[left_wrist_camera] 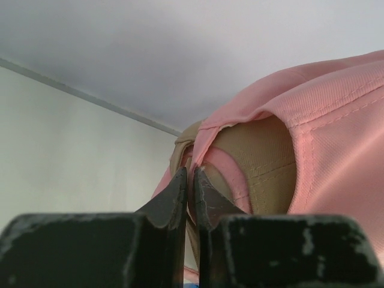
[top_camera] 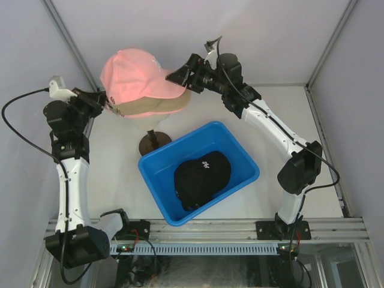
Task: Stack the hats
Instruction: Stack the hat on the hat.
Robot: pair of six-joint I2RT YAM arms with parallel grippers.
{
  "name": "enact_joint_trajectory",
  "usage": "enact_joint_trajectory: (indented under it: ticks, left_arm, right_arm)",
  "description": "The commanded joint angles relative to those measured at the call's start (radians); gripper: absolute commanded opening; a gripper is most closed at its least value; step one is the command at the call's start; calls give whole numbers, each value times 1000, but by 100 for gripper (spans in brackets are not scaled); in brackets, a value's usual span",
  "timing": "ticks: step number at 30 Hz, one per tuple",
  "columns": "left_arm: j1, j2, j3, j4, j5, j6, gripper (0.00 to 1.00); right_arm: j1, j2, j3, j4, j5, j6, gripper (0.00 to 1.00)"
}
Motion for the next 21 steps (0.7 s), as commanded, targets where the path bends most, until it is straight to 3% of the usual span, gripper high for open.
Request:
enact_joint_trajectory:
  ticks: [1,5,7,8,21]
  left_arm:
    - [3,2,36,-88,-18,77,9]
    - [4,-2,37,-96,-33,82,7]
    - [3,-3,38,-102,-42,86,5]
    - [3,-2,39,-106,-46,89,4]
    - [1,-26,44,-109,-57,82,3]
  right_arm:
    - [17,-25,46,-48,65,1,72]
    - [23,-25,64,-83,90,1,72]
    - [25,-24,73,-107,101,-169,43]
    - [27,-23,78,-120,110,-181,41]
    - [19,-32,61,-179,153,-201,41]
